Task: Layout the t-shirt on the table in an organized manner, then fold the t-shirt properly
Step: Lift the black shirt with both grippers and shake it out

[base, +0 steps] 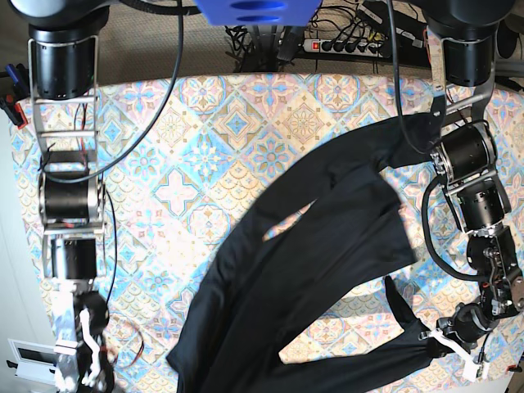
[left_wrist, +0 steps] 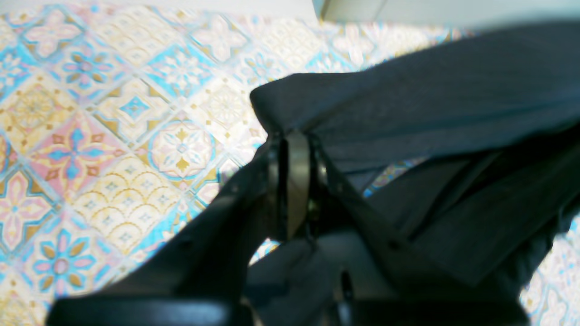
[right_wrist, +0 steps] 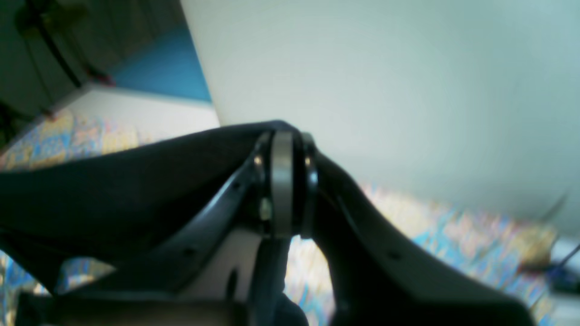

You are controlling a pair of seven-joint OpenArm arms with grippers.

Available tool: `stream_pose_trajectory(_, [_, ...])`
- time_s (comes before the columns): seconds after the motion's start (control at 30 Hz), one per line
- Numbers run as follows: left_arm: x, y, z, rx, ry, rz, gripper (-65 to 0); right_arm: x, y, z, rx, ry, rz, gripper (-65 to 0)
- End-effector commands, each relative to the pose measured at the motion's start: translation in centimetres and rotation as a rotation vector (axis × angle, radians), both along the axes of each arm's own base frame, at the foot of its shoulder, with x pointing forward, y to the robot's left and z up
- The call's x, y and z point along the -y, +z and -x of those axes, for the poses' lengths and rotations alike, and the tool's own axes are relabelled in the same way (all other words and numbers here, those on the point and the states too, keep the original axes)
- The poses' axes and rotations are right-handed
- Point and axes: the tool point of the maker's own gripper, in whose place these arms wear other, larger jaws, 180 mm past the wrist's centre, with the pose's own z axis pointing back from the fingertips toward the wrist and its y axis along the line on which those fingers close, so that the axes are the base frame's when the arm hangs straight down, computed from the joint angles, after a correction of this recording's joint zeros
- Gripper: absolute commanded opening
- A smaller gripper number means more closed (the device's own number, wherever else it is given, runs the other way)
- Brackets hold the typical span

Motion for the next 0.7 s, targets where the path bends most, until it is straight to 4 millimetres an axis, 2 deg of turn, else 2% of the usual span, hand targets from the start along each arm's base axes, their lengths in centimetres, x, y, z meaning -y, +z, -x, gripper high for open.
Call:
stream_pose_trajectory(0.0, [-1.0,3.2,-0.4,0.068,0.009,-0.013,-65.0,0.2,5.6,0.2,0.123,0.001,-0.025,-65.0])
stream_pose_trajectory(0.07, [-1.9,4.4,0.1,0.086,0.016,-0.032,-65.0,0.1,6.3,0.3,0.133,0.004,-0.021,-65.0])
stream_pose_trajectory(0.13, [-2.1,3.9,1.6,0.083,0.011,-0.017,-65.0,0.0,6.0,0.6,0.097,0.009,-0.008,-65.0])
stream_pose_trajectory(0.2, [-3.0,3.9,3.5,0.079,0.012,-0.034,-65.0,-1.1,6.4,1.2,0.084,0.043,-0.007,-65.0])
stream_pose_trajectory(0.27, [-2.7,2.7,5.4,0.058,-0.007,-0.057,-65.0,-2.0,7.0,2.0,0.079,0.085,-0.033,-65.0])
stream_pose_trajectory(0.3, [-2.5,2.2,6.2,0.051,-0.016,-0.074,-65.0,-2.2,6.2,2.2,0.057,0.099,-0.046,-65.0])
stream_pose_trajectory(0.43, [-1.0,-0.9,10.1,0.004,-0.07,-0.147,-65.0,1.0,-3.7,3.6,-0.119,0.061,-0.016,-65.0])
stream_pose_trajectory(0.5, [-0.1,-2.1,12.1,-0.014,-0.102,-0.177,-65.0,2.0,-6.8,4.7,-0.163,0.05,0.009,-65.0])
stream_pose_trajectory(0.6, [1.6,-3.5,14.8,-0.028,-0.153,-0.208,-65.0,2.8,-10.2,6.5,-0.202,0.043,0.012,-65.0])
stream_pose_trajectory(0.67, [2.7,-3.9,16.4,-0.027,-0.187,-0.229,-65.0,3.2,-13.2,8.2,-0.242,0.037,-0.008,-65.0])
